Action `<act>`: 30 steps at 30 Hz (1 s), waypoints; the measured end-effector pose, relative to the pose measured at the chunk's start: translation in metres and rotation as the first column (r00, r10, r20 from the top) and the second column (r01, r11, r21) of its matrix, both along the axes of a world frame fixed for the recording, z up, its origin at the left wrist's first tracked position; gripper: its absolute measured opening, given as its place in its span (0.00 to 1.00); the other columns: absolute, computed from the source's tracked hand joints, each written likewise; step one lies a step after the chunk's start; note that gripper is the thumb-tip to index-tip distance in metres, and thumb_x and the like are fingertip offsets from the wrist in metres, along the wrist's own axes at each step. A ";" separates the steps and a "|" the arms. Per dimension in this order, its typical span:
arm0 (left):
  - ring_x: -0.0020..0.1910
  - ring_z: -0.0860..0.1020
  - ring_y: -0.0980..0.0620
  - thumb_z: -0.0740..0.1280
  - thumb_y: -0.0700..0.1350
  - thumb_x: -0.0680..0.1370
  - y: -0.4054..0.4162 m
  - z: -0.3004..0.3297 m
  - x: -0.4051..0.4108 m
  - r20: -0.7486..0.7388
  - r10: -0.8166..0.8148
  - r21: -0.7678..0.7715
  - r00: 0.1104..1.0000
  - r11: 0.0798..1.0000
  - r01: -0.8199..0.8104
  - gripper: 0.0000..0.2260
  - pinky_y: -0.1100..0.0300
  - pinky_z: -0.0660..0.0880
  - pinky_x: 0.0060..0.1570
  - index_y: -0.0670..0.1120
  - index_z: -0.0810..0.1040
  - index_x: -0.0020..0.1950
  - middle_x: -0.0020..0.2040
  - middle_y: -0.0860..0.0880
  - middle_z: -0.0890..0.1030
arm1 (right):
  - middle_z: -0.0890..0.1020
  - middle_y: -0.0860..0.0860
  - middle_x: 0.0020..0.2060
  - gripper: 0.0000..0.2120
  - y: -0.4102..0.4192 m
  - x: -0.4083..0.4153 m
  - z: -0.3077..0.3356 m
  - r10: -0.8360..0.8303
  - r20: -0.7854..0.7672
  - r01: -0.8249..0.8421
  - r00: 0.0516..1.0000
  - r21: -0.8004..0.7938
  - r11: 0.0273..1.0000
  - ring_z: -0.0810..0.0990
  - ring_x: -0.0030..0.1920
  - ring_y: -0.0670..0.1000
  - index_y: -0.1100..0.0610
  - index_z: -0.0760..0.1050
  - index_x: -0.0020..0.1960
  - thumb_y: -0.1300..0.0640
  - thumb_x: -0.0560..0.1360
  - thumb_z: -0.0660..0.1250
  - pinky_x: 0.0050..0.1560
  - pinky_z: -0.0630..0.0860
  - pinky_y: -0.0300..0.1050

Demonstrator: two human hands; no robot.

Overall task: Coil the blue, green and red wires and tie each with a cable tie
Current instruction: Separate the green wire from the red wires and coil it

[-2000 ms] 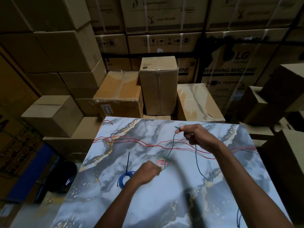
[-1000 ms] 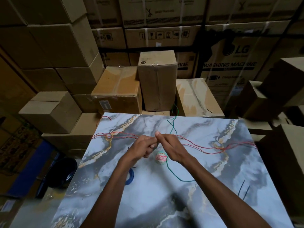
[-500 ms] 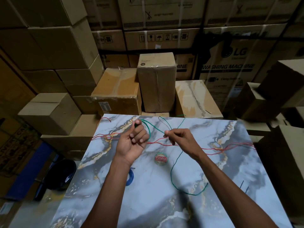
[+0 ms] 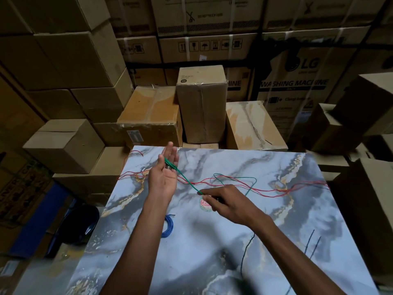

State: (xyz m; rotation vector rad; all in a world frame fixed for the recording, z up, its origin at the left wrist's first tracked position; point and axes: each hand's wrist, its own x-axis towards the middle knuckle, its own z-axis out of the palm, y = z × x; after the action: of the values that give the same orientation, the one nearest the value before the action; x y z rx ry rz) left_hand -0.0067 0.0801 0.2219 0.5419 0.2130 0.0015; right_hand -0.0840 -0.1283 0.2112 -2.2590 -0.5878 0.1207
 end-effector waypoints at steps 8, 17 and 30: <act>0.45 0.85 0.55 0.58 0.47 0.82 -0.026 -0.034 -0.030 0.112 -0.312 0.927 0.944 0.376 0.015 0.16 0.62 0.78 0.48 0.41 0.76 0.65 0.47 0.51 0.86 | 0.80 0.49 0.29 0.11 0.002 0.022 0.051 0.042 0.192 -0.022 0.980 -0.101 0.995 0.74 0.29 0.48 0.55 0.84 0.43 0.50 0.76 0.68 0.34 0.70 0.43; 0.24 0.57 0.53 0.60 0.48 0.78 -0.022 -0.007 -0.050 -0.026 -0.616 0.763 0.787 0.496 0.414 0.16 0.59 0.59 0.29 0.39 0.77 0.37 0.22 0.51 0.59 | 0.80 0.57 0.29 0.18 -0.052 0.072 0.074 -0.069 -0.128 0.087 0.989 0.139 0.986 0.73 0.31 0.49 0.58 0.84 0.36 0.46 0.62 0.85 0.33 0.68 0.44; 0.25 0.58 0.54 0.52 0.46 0.86 0.015 0.015 -0.037 0.307 -0.688 -0.128 0.657 0.655 0.745 0.14 0.60 0.58 0.30 0.43 0.71 0.45 0.27 0.52 0.62 | 0.84 0.48 0.38 0.17 -0.093 0.087 -0.007 -0.223 -0.020 0.210 0.975 -0.262 0.942 0.81 0.38 0.48 0.53 0.85 0.46 0.40 0.69 0.79 0.39 0.78 0.41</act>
State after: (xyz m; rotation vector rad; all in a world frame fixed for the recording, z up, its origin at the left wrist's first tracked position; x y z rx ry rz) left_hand -0.0433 0.0948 0.2373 0.3417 -0.2530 -0.7459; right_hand 0.0030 -0.2214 0.2041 -2.5504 -0.3060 0.1500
